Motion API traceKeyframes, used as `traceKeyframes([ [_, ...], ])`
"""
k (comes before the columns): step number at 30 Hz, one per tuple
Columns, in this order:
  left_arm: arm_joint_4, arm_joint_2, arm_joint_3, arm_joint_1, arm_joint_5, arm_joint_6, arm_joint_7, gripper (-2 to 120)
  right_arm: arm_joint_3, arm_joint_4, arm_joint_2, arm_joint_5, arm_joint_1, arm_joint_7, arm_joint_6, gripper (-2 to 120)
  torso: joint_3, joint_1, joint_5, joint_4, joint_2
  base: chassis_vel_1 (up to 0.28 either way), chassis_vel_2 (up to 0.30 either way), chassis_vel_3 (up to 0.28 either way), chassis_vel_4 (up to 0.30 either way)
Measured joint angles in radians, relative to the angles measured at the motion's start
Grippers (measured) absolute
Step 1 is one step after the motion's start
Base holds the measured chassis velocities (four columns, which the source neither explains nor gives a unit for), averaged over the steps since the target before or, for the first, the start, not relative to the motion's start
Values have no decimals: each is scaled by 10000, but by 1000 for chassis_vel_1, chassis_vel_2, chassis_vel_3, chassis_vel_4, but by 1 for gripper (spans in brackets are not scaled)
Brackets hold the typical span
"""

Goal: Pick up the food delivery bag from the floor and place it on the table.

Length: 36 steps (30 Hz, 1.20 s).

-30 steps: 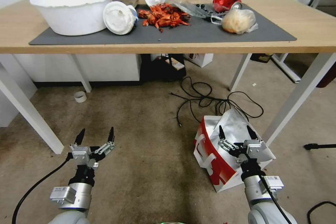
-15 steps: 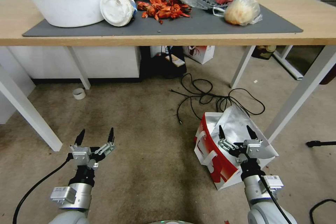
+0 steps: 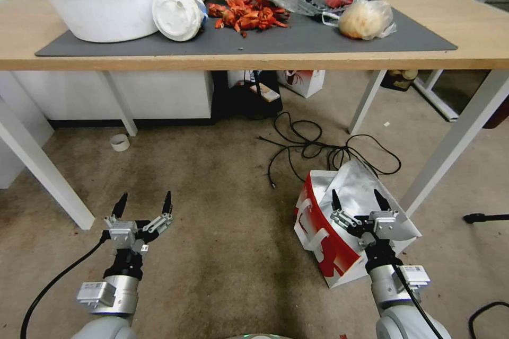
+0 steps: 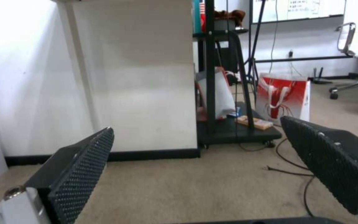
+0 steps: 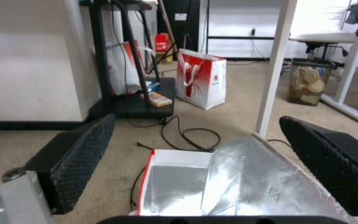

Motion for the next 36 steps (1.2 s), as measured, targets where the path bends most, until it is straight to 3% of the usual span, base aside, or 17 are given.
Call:
traceKeyframes([
  [13, -417, 0, -143, 212, 177, 139, -17, 100, 118, 474, -901, 530, 132, 221, -473, 100, 0, 6, 2, 0, 30, 0, 0, 0, 0],
  [17, -438, 42, -143, 290, 182, 168, -29, 100, 470, 269, -1843, 889, 555, 454, -1066, 100, 0, 8, 5, 0, 38, 0, 0, 0, 0],
  [22, -358, 65, -76, 384, 193, 151, 48, 100, 1319, -513, -3680, 2016, 1420, 631, -2929, 100, 0, 10, 5, 1, 44, 0, 0, 0, 0],
  [26, -267, 53, -31, 398, 201, 136, 79, 100, 1417, -1070, -4593, 2370, 1817, 690, -3504, 100, -1, 11, 0, 2, 48, 0, 0, 0, 0],
  [28, -239, 73, -12, 388, 202, 130, 93, 100, 1201, -1796, -5567, 2565, 2312, 704, -4033, 100, 0, 11, -1, 1, 50, 0, 0, 0, 0],
  [31, -189, 180, 64, 245, 202, 146, 42, 100, 996, -2218, -6014, 2584, 2600, 744, -4466, 100, 0, 11, 10, 8, 51, 0, 0, 0, 0],
  [34, 12, 392, 272, -26, 235, 311, -140, 100, 809, -2685, -6499, 2769, 2869, 865, -5097, 100, 0, 11, -5, -13, 53, 0, 0, 0, 0],
  [36, 53, 409, 288, -29, 258, 325, -174, 100, 672, -2848, -6659, 2905, 3058, 837, -5382, 100, 0, 12, 0, -6, 53, 0, 0, 0, 0],
])
